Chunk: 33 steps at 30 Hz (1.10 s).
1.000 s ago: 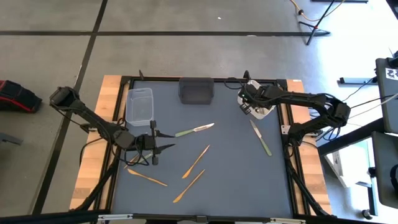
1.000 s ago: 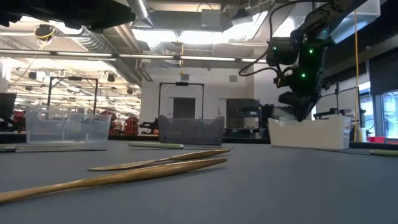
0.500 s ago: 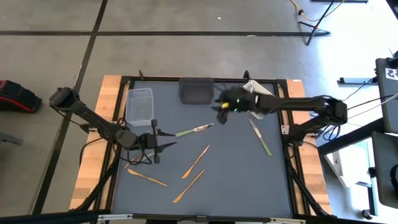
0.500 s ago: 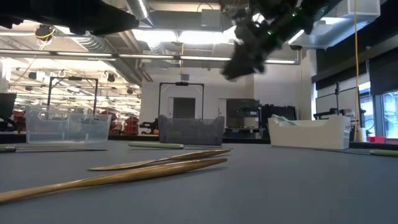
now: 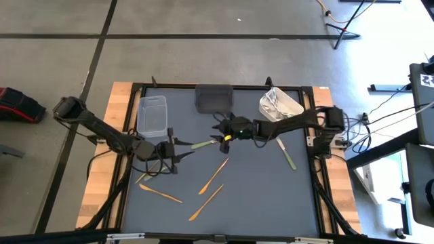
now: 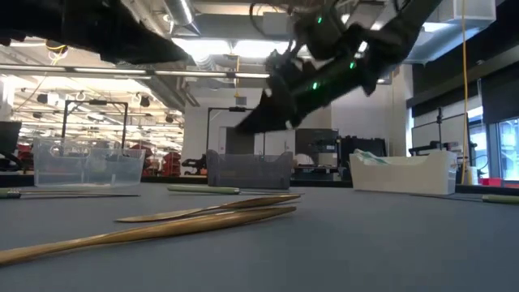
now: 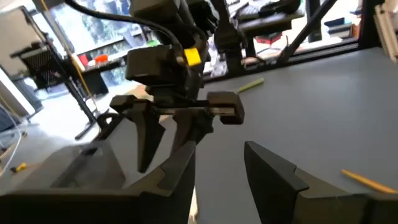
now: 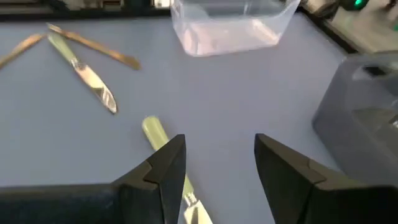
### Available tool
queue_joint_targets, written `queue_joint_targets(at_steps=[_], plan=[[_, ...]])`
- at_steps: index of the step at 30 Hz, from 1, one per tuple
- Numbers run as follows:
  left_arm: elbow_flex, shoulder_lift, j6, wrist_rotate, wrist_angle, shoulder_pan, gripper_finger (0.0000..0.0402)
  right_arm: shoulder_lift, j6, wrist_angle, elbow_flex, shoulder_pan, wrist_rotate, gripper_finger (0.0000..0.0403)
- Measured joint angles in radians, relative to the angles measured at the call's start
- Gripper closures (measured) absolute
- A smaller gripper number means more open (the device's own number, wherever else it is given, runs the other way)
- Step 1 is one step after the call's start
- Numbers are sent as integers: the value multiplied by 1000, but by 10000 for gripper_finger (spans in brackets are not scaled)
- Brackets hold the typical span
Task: Sort silverware by color (type)
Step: Put the center green knife into the gray transparent bin
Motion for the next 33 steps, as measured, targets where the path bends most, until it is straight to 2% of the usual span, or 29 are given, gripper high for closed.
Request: queue_joint_targets(at_steps=[5, 13, 22, 25, 33], plan=[[0, 0, -37, 28, -23, 34, 269, 83, -3, 71, 15, -2, -22, 224], [0, 0, -45, 51, -28, 49, 269, 226, -25, 59, 103, -1, -209, 224], [0, 0, -45, 55, -30, 49, 269, 309, -41, -45, 186, -8, -199, 229], [0, 0, -45, 58, -30, 49, 269, 319, -47, -86, 205, -14, -191, 257], [0, 0, -47, 69, -26, 49, 269, 327, -58, -95, 208, -13, -191, 382]])
